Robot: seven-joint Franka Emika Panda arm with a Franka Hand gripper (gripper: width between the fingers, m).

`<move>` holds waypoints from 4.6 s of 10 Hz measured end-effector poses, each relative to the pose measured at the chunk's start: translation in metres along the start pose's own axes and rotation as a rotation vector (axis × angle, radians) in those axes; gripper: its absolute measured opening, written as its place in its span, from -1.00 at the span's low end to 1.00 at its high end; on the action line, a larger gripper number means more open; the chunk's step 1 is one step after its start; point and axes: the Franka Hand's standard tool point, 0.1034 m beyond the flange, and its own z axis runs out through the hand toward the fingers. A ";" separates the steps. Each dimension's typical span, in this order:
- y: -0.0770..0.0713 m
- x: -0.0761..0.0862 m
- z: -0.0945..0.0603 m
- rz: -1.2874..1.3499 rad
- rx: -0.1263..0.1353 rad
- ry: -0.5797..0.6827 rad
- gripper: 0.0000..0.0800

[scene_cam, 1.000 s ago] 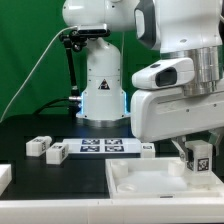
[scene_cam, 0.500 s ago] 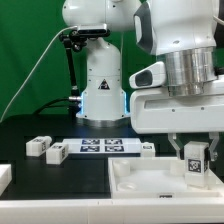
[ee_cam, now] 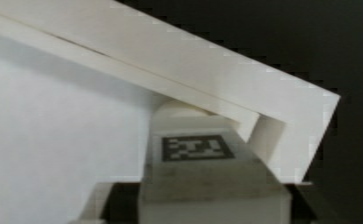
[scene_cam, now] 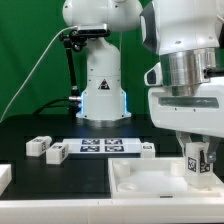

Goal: Assemble one leg

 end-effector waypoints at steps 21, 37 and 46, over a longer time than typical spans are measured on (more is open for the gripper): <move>-0.006 0.000 0.002 -1.266 -0.037 0.022 -0.27; -0.004 0.003 0.003 0.248 0.037 0.002 -0.27; -0.007 -0.002 0.002 -0.458 0.014 0.017 0.62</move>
Offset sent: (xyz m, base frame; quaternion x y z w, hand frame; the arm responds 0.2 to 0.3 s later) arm 0.0000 0.0000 0.0000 0.0000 0.0000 -0.0799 0.9968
